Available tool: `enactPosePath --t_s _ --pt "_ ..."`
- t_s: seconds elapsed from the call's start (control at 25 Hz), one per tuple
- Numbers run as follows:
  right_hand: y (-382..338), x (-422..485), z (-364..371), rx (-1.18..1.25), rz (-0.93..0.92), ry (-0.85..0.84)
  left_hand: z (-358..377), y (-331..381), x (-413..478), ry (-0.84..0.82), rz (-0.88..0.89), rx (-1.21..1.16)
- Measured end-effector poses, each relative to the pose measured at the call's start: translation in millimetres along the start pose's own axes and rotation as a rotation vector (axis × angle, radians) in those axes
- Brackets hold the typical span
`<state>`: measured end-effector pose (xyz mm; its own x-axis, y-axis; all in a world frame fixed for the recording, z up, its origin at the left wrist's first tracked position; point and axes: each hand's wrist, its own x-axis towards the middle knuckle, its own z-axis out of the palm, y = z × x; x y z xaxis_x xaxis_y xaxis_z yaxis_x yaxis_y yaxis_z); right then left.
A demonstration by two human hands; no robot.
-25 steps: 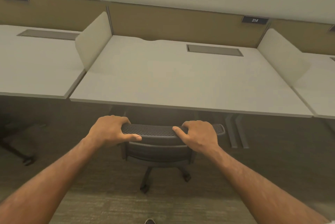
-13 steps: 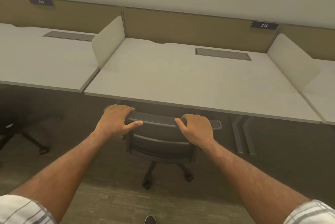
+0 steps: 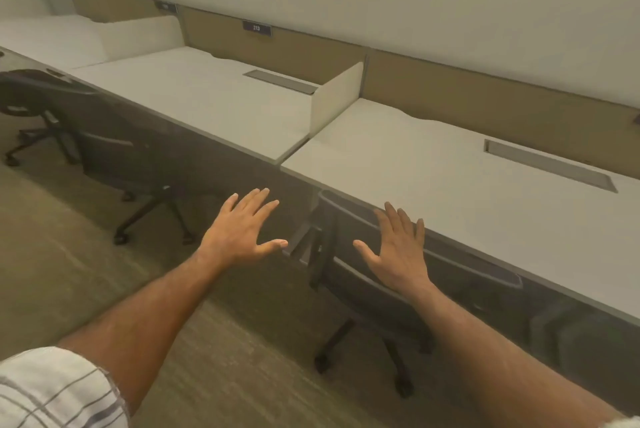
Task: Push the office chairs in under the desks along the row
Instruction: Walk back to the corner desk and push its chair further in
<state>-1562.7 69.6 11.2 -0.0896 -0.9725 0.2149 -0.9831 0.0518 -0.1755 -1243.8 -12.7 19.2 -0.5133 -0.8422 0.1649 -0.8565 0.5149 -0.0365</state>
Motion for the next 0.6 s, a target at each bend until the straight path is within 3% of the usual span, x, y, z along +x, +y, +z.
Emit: enactPosePath --t_s 0.28,0.6 --pt "-179 69 31 0.005 -0.213 0.034 -22 -166 -68 0.177 -0.173 0.048" --pt "-394 107 83 0.043 -0.386 0.0 -34 -365 -187 0.15 -0.418 0.076"
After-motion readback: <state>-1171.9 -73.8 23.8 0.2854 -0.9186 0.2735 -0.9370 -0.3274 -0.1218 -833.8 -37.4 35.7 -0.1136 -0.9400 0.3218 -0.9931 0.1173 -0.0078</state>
